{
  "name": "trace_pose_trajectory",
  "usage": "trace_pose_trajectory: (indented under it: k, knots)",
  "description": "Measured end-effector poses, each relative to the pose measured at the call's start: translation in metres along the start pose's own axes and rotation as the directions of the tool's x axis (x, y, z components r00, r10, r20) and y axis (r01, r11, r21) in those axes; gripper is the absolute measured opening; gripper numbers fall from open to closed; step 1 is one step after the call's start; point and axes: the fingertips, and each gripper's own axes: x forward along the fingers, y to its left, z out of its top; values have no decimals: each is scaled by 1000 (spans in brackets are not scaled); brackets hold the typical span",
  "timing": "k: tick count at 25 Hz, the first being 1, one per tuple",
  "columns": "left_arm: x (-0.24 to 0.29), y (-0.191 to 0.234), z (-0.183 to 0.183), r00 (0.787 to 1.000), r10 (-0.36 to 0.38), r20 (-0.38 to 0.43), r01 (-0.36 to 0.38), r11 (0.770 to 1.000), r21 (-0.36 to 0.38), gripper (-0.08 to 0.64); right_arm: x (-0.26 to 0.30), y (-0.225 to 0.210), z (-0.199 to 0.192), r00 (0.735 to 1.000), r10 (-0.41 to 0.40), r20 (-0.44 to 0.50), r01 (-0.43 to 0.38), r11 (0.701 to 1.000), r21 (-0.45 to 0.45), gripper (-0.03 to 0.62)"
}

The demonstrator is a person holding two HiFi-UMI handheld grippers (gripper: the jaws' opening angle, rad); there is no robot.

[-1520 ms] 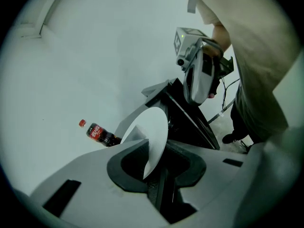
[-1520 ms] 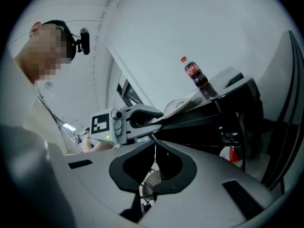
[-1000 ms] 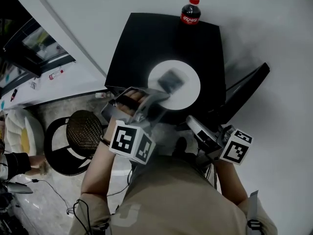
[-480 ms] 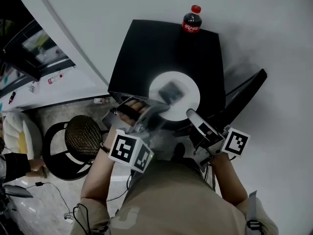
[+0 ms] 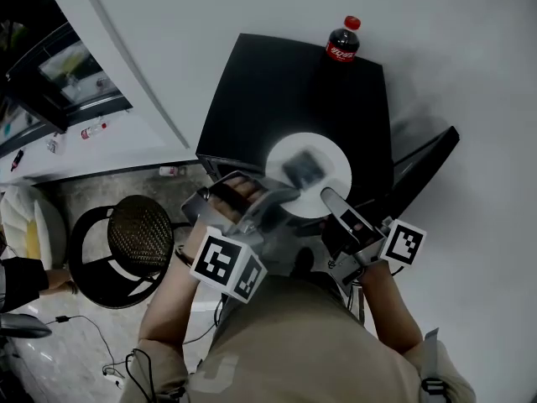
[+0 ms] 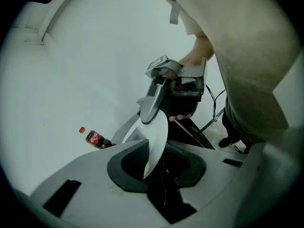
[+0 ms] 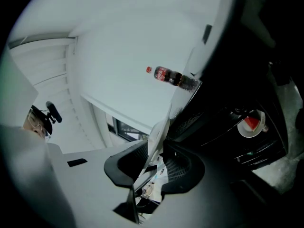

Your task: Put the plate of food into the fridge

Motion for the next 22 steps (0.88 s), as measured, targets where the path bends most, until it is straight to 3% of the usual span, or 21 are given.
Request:
trace_pose_trajectory:
  k: [13,22]
  knots:
    - [-14,-10,-1,999,-8,34,8,1000,15,87,-4,2,-16,998,7,57,-15,988,153,77]
    - [-25,-17,-1,999,-5,40,4,1000,24,87,-5,7,-28,998,1,62,-12,984,180,67]
